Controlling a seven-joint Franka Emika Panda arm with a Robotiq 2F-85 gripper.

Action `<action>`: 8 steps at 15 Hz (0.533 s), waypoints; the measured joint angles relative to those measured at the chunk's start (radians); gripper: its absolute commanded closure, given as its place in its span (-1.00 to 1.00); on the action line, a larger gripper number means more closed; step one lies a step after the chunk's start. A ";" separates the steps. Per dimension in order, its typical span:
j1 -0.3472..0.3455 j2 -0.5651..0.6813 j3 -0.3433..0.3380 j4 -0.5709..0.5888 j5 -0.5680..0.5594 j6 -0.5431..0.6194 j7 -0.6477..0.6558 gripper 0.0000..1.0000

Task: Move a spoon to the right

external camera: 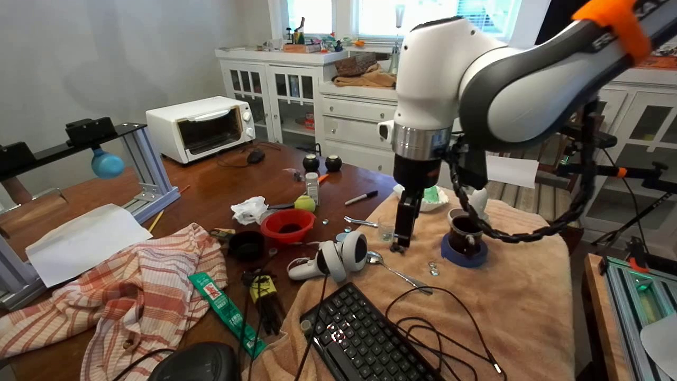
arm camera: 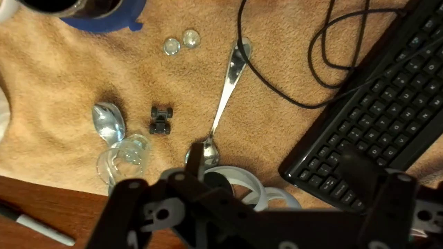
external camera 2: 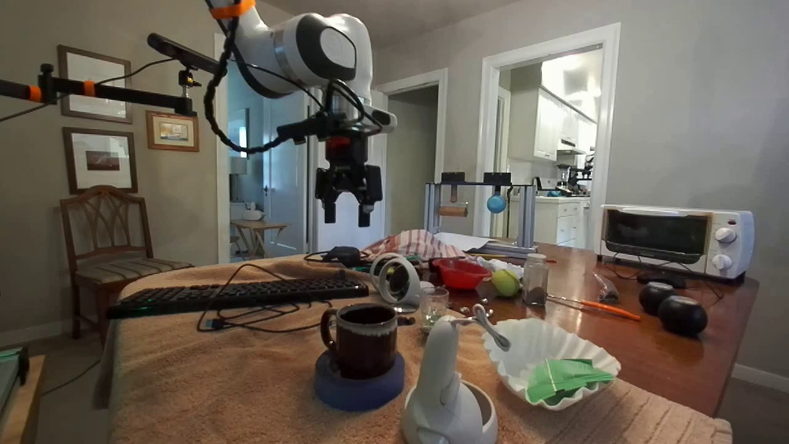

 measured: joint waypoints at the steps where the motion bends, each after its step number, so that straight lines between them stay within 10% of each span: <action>1: 0.000 0.052 -0.015 0.028 -0.002 0.007 -0.032 -1.00; 8: 0.008 0.277 -0.075 0.159 -0.043 -0.007 -0.046 -1.00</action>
